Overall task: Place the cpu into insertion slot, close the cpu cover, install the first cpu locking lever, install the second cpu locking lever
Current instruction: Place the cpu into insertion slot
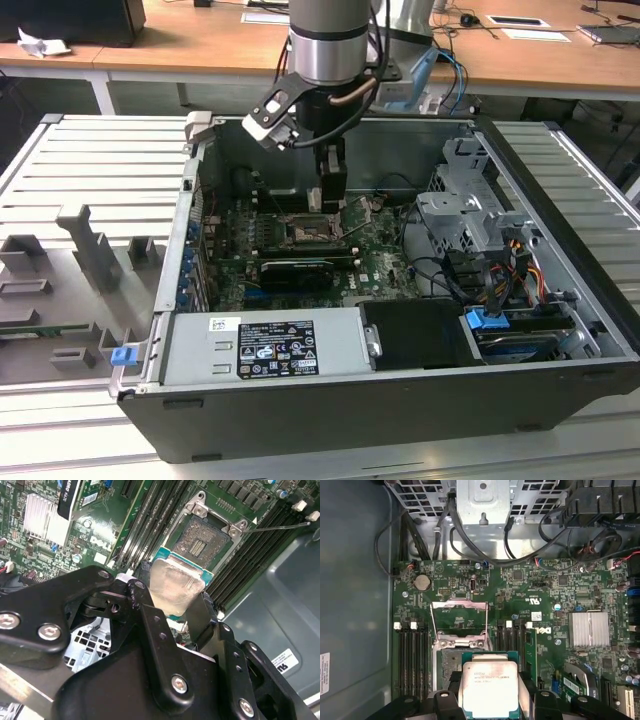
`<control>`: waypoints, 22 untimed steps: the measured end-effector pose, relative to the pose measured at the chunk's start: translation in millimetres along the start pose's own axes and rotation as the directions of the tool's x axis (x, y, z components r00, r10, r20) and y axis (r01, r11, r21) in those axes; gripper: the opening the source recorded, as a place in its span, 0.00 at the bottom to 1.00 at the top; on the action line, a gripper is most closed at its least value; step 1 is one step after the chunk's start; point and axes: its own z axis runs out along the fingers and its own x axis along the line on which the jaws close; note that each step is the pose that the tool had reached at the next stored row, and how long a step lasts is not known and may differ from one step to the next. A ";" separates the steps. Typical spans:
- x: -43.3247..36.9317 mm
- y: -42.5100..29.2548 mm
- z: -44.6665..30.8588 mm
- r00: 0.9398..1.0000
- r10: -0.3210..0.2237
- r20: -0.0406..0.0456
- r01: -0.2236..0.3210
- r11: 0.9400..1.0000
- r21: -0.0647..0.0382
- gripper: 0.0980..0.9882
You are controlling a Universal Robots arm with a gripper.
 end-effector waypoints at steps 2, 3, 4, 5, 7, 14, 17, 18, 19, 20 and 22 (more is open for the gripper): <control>0.0 -0.1 1.9 1.000 0.000 0.000 0.000 1.000 0.000 0.48; -0.1 -0.2 3.1 1.000 0.000 0.000 0.000 1.000 0.000 0.48; 0.0 -0.3 4.1 1.000 0.000 0.000 0.000 1.000 0.000 0.48; -0.1 -0.4 4.6 1.000 0.000 0.000 0.000 1.000 0.000 0.48; -0.1 -0.5 5.7 1.000 0.000 0.000 0.000 1.000 0.000 0.48; 0.5 -1.1 9.2 1.000 0.000 0.000 0.000 1.000 0.000 0.48; 2.1 -1.5 11.9 1.000 0.000 0.000 0.000 1.000 0.001 0.48; 4.0 -3.0 14.4 1.000 0.000 0.000 0.000 1.000 0.001 0.48; 5.2 -4.1 16.1 1.000 0.000 0.000 0.000 1.000 0.001 0.48; 5.7 -4.6 17.3 1.000 0.000 0.000 0.000 1.000 0.001 0.48; 5.8 -4.8 18.7 1.000 0.000 0.000 0.000 1.000 0.001 0.48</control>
